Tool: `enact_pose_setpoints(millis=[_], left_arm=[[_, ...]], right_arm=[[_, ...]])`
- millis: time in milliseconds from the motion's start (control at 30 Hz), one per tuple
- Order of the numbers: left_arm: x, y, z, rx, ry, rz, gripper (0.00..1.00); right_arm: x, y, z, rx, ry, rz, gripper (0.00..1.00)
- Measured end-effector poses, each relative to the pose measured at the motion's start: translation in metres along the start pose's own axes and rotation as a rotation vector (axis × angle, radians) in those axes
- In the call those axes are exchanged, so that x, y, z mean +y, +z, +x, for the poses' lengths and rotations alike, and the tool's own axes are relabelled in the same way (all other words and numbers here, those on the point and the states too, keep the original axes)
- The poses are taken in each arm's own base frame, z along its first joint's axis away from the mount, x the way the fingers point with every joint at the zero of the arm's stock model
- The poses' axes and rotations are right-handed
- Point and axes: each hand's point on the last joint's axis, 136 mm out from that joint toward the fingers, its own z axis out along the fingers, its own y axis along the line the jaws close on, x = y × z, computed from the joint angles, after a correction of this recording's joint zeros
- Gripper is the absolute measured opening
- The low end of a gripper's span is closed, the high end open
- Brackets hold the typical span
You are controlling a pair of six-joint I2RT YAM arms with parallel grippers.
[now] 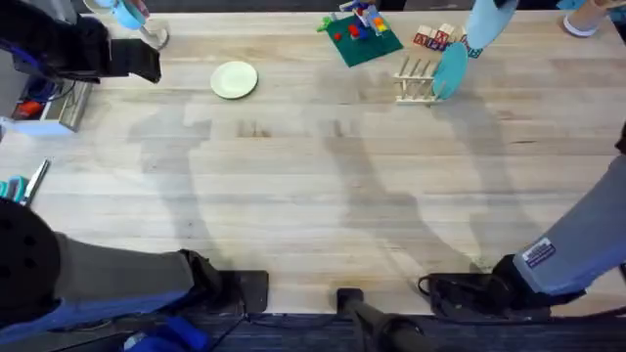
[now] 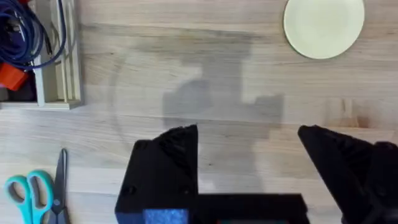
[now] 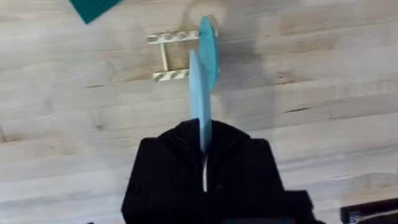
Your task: Pick up the plates from the table one by one and place each into a slot on the dish rack.
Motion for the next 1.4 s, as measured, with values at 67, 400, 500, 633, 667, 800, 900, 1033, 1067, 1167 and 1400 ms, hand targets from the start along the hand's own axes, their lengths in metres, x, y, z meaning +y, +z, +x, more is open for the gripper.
enact_pose_setpoints(millis=[67, 400, 500, 633, 667, 800, 900, 1033, 1067, 1167, 1400], left_arm=[[0.0, 0.0, 0.0, 0.0, 0.0, 0.0, 0.982], [0.0, 0.0, 0.0, 0.001, 0.0, 0.0, 0.982], [0.0, 0.0, 0.0, 0.0, 0.0, 0.0, 0.982], [0.0, 0.0, 0.0, 0.0, 0.0, 0.0, 0.982], [0.0, 0.0, 0.0, 0.0, 0.0, 0.0, 0.982], [0.0, 0.0, 0.0, 0.001, 0.0, 0.0, 0.983], [0.0, 0.0, 0.0, 0.0, 0.0, 0.0, 0.983], [0.0, 0.0, 0.0, 0.001, 0.0, 0.0, 0.983], [0.0, 0.0, 0.0, 0.0, 0.0, 0.0, 0.983], [0.0, 0.0, 0.0, 0.0, 0.0, 0.0, 0.983], [0.0, 0.0, 0.0, 0.0, 0.0, 0.0, 0.982]], right_arm=[[-0.002, 0.0, 0.0, -0.003, 0.0, 0.012, 0.032], [-0.005, 0.002, -0.001, 0.001, -0.002, 0.032, 0.032], [-0.004, 0.007, -0.001, 0.012, -0.003, 0.035, 0.032], [-0.002, 0.021, -0.002, 0.045, -0.008, 0.043, 0.032], [-0.002, 0.024, -0.001, 0.053, -0.009, 0.044, 0.032], [0.0, 0.038, -0.001, 0.087, -0.014, 0.052, 0.032], [0.002, 0.047, -0.001, 0.108, -0.019, 0.057, 0.032], [0.003, 0.059, 0.0, 0.138, -0.024, 0.064, 0.032], [0.004, 0.062, 0.0, 0.144, -0.025, 0.065, 0.032], [0.005, 0.07, 0.001, 0.164, -0.029, 0.07, 0.032], [0.009, 0.094, 0.004, 0.22, -0.041, 0.082, 0.032]])
